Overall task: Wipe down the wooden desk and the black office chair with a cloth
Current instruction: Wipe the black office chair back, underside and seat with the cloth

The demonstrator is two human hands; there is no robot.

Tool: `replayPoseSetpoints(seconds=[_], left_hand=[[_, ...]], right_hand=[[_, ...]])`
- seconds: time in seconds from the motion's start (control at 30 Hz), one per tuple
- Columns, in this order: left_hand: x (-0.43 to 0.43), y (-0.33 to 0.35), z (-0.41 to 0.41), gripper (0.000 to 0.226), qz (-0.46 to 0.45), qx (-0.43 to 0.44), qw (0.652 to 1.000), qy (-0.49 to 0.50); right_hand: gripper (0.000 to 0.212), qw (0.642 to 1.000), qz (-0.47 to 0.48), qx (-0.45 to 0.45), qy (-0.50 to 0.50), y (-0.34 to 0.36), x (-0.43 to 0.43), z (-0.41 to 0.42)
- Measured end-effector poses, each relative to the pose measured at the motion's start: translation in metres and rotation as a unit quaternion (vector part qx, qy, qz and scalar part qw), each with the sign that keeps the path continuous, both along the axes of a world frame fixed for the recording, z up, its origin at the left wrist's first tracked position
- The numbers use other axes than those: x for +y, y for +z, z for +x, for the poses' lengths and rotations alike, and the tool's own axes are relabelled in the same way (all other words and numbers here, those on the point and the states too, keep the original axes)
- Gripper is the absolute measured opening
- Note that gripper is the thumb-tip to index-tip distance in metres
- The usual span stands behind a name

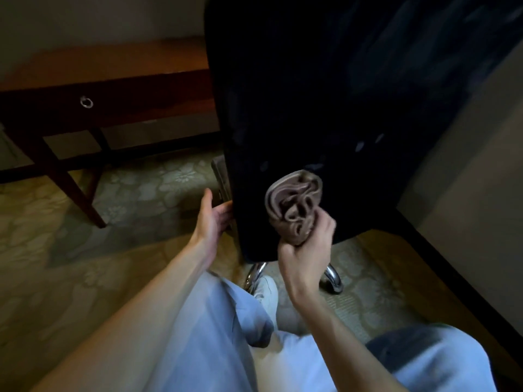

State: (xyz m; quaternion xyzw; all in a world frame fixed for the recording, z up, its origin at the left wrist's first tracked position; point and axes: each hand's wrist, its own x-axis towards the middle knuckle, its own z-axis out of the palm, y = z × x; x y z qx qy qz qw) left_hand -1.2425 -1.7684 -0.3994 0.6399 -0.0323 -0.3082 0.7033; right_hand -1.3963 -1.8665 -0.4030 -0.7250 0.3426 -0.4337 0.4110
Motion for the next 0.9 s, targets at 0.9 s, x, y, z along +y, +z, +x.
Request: replayPoseSetpoints(seconds=[0.9], left_hand=[[-0.039, 0.123, -0.007, 0.042, -0.015, -0.071, 0.997, 0.037]], right_hand=[[0.059, 0.986, 0.100, -0.031, -0.129, 0.102, -0.169, -0.073]])
